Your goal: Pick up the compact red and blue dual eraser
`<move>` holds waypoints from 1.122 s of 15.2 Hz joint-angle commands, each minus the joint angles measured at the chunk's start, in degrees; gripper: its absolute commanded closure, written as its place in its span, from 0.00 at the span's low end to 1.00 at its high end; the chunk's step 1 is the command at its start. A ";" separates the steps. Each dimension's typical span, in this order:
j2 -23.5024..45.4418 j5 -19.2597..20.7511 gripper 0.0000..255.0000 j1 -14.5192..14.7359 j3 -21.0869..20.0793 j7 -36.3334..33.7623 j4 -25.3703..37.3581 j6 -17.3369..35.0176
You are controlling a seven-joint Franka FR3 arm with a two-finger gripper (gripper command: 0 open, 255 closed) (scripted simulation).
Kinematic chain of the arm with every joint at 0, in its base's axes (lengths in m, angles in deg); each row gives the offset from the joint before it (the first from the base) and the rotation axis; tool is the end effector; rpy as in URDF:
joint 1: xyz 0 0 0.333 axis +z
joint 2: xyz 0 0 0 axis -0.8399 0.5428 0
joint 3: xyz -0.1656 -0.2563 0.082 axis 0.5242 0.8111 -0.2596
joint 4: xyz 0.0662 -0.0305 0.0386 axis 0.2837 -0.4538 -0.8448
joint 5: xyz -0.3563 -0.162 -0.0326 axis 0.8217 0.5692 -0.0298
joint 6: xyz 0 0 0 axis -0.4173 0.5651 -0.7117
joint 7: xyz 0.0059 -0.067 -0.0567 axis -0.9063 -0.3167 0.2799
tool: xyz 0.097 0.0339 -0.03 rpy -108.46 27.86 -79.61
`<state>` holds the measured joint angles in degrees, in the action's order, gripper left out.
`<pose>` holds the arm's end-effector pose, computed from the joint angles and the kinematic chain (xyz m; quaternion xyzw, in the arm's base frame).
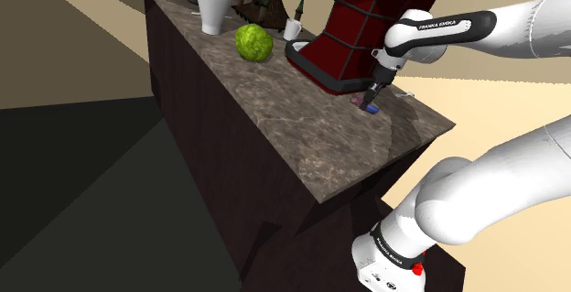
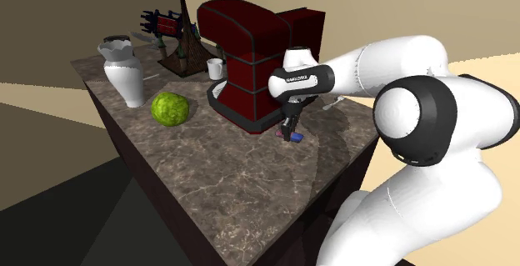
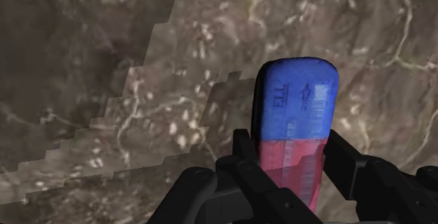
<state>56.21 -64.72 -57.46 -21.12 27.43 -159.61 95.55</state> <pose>0.3381 -0.3127 0.4299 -0.9976 -0.0670 0.0071 0.0184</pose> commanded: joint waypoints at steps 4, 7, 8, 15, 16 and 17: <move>0.14 -0.05 1.00 0.03 0.05 0.03 -0.05 0.08; 0.09 -0.01 1.00 0.02 0.02 -0.03 -0.21 0.18; -0.26 0.07 1.00 -0.02 -0.20 -0.15 0.30 -0.65; -2.19 0.32 1.00 -0.15 -1.62 -0.74 4.25 -6.37; -2.40 0.32 1.00 -0.16 -1.81 -0.79 4.85 -7.18; -2.59 0.32 1.00 -0.15 -1.99 -0.84 5.47 -7.97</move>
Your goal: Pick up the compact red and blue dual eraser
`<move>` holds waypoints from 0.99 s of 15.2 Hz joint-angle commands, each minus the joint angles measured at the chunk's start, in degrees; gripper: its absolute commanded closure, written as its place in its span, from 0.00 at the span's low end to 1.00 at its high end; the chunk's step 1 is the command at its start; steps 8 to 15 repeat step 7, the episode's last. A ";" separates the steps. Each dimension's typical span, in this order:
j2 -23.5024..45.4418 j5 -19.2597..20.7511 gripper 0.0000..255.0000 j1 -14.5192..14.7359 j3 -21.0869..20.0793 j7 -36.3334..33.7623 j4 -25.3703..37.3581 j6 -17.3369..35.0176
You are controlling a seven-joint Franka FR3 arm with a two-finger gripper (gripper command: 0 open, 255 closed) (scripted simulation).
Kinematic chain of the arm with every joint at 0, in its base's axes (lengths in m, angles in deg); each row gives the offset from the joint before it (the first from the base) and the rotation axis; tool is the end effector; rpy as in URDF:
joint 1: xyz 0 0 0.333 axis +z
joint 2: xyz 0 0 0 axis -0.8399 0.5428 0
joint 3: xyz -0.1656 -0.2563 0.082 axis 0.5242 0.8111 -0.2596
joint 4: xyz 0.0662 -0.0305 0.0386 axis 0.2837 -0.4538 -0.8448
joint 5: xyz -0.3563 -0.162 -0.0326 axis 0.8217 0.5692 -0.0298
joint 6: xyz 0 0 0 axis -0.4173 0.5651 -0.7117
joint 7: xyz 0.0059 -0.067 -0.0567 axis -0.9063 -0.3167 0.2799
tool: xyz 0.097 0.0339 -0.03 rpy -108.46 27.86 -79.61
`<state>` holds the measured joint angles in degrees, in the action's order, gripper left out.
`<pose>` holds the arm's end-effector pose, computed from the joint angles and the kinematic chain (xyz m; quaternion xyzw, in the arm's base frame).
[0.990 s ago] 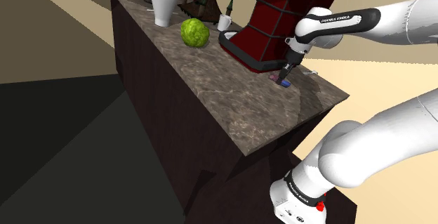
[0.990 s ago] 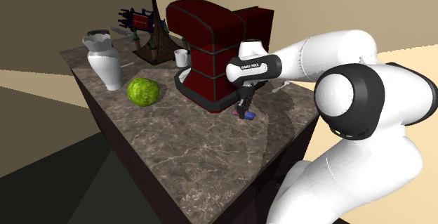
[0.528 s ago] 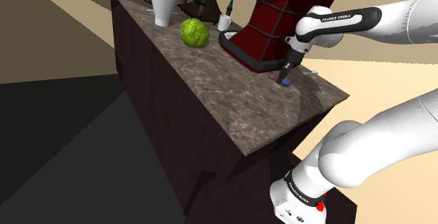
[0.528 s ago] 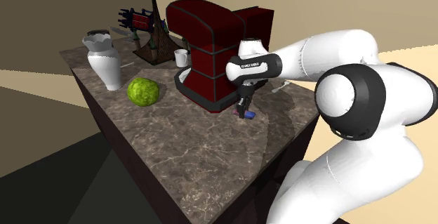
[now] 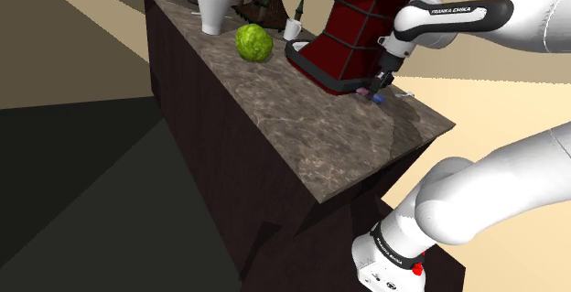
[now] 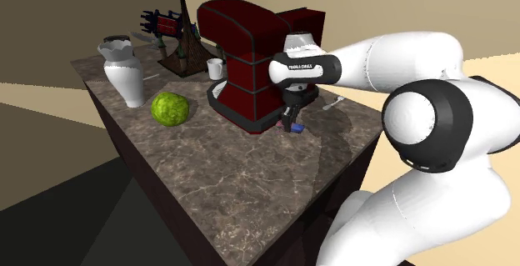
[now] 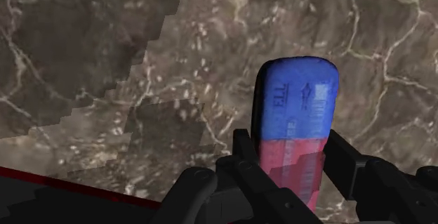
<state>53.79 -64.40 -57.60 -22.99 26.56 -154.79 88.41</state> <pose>0.3385 -0.3115 0.4755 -0.9975 -0.0670 0.0077 0.0186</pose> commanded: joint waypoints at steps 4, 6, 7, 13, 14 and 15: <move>-0.78 -0.09 1.00 0.03 -0.80 -0.11 3.23 -3.99; -0.92 -0.13 1.00 0.05 -0.98 -0.14 4.00 -4.89; -0.91 -0.13 1.00 0.05 -0.98 -0.14 4.00 -4.89; -0.91 -0.13 1.00 0.05 -0.98 -0.14 4.00 -4.89; -0.91 -0.13 1.00 0.05 -0.98 -0.14 4.00 -4.89; -0.91 -0.13 1.00 0.05 -0.98 -0.14 4.00 -4.89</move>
